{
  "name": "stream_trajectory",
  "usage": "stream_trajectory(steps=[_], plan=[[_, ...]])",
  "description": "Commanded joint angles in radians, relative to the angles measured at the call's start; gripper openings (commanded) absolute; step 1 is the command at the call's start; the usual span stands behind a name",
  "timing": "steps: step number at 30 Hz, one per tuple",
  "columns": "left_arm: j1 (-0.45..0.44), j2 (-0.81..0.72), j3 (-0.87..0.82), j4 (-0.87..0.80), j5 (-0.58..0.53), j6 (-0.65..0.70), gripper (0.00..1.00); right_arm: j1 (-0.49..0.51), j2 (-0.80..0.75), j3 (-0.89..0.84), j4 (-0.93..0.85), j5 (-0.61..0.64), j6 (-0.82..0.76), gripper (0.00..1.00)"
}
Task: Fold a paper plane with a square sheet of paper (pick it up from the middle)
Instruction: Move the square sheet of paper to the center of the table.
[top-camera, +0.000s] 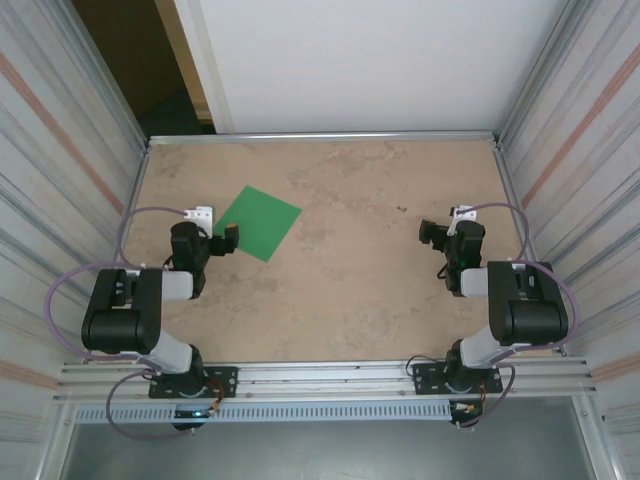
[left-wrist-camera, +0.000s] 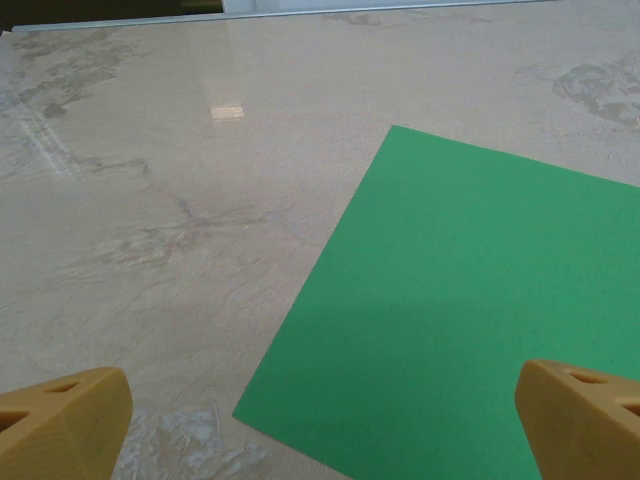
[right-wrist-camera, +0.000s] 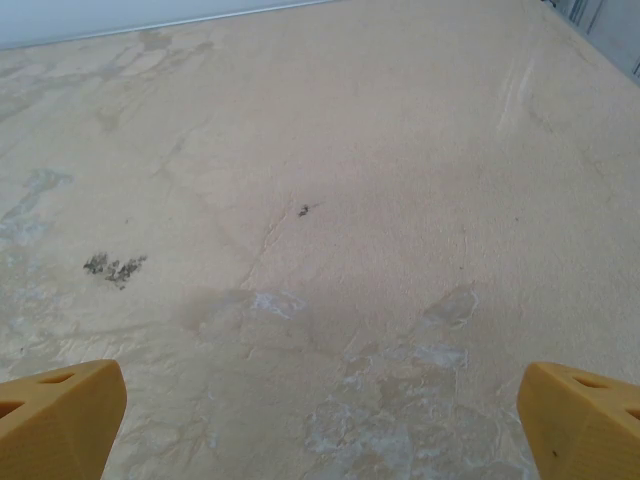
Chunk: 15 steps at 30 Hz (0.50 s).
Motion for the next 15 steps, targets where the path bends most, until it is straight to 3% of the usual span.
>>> stream_trajectory(steps=[1, 15], plan=[[0.001, -0.001, 0.007, 0.024, 0.001, 0.018, 0.99, -0.004, 0.006, 0.02, -0.004, -0.012, -0.021, 0.99], [0.001, -0.002, 0.007, 0.026, 0.0, 0.017, 0.99, -0.007, 0.007, 0.023, -0.009, -0.019, -0.017, 0.99]])
